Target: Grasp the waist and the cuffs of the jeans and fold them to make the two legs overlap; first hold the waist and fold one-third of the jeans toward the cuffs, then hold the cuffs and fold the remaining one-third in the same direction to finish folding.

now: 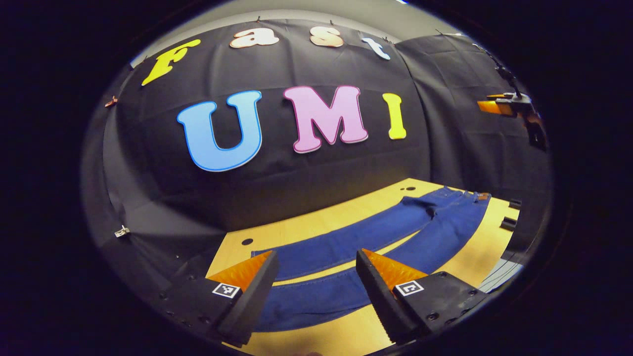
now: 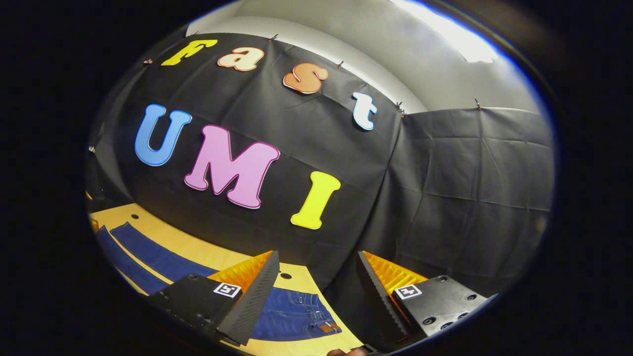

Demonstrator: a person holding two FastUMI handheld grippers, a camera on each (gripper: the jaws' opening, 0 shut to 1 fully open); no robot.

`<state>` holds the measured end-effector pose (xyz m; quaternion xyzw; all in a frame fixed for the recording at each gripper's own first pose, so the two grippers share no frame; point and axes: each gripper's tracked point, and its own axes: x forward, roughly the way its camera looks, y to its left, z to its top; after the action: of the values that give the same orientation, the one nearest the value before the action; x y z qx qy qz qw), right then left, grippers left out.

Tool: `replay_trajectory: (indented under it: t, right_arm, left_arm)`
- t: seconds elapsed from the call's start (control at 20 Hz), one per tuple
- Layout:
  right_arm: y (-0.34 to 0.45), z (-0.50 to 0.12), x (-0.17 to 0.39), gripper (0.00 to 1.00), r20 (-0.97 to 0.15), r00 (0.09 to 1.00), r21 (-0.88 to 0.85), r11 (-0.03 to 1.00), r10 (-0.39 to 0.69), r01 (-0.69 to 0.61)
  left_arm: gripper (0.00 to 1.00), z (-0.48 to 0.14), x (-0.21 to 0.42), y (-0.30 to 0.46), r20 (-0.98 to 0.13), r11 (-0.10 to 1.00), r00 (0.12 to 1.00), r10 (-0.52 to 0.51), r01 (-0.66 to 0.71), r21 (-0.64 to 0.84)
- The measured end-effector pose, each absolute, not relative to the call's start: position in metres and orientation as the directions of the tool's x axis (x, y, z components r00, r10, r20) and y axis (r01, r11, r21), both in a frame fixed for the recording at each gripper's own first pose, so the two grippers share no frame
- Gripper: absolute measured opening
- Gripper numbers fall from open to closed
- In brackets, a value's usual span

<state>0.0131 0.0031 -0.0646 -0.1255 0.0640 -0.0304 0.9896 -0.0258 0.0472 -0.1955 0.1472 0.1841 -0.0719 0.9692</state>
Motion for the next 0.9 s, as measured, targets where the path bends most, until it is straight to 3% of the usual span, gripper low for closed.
replay_trajectory:
  t: [0.5,0.9]
  right_arm:
    - [0.017,-0.218,0.043,0.96,-0.428,0.898,-0.359,0.892,0.105,-0.275]
    - [-0.011,-0.311,0.047,0.96,-0.628,0.767,-0.371,0.815,0.133,-0.445]
  left_arm:
    - [0.98,-0.310,-0.012,0.103,-0.662,0.758,0.742,-0.111,0.494,0.426]
    - [0.98,-0.377,-0.045,0.130,-0.868,0.461,0.468,-0.170,0.816,0.350]
